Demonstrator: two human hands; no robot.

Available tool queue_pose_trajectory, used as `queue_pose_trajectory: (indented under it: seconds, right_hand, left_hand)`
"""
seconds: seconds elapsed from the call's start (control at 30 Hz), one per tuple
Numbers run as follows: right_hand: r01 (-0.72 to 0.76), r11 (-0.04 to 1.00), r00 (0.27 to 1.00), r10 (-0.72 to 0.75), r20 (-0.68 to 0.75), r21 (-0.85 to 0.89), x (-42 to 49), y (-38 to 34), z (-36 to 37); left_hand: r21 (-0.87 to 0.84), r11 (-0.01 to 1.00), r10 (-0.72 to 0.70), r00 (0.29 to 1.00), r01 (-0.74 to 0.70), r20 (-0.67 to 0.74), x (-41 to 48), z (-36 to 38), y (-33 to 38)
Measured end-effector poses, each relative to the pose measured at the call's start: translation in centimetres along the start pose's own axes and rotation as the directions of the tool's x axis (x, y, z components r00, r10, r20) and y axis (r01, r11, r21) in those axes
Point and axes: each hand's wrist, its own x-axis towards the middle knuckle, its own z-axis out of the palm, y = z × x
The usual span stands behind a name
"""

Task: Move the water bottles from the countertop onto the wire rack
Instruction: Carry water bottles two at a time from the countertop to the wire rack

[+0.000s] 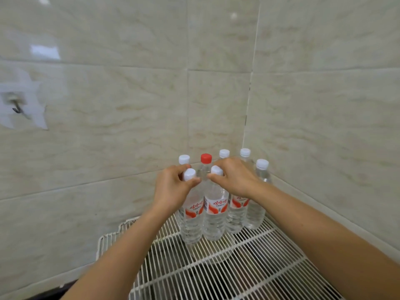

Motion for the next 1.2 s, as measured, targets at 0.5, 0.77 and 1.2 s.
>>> queue_pose_trajectory:
  seconds: [0.5,0.77,1.2]
  right_hand:
    - [-0.037,0.999,0.992,0.041,0.121,-0.032,1.0,0.6,-1.3]
    - [-0.056,0.998,0.993,0.052,0.102,0.03,0.6,0.4,-0.8]
    - [-0.064,0.983,0.998,0.065,-0.004,0.171,-2.1,0.1,-0.5]
  left_hand:
    - [-0.104,0.987,-0.104,0.983,0.121,0.154,0.8,0.0,0.4]
    - [-0.183,0.972,-0.119,0.98,0.148,0.159,0.2,0.1,0.3]
    - [0.033,0.998,-0.052,0.998,0.051,0.025,-2.9,0.8,0.3]
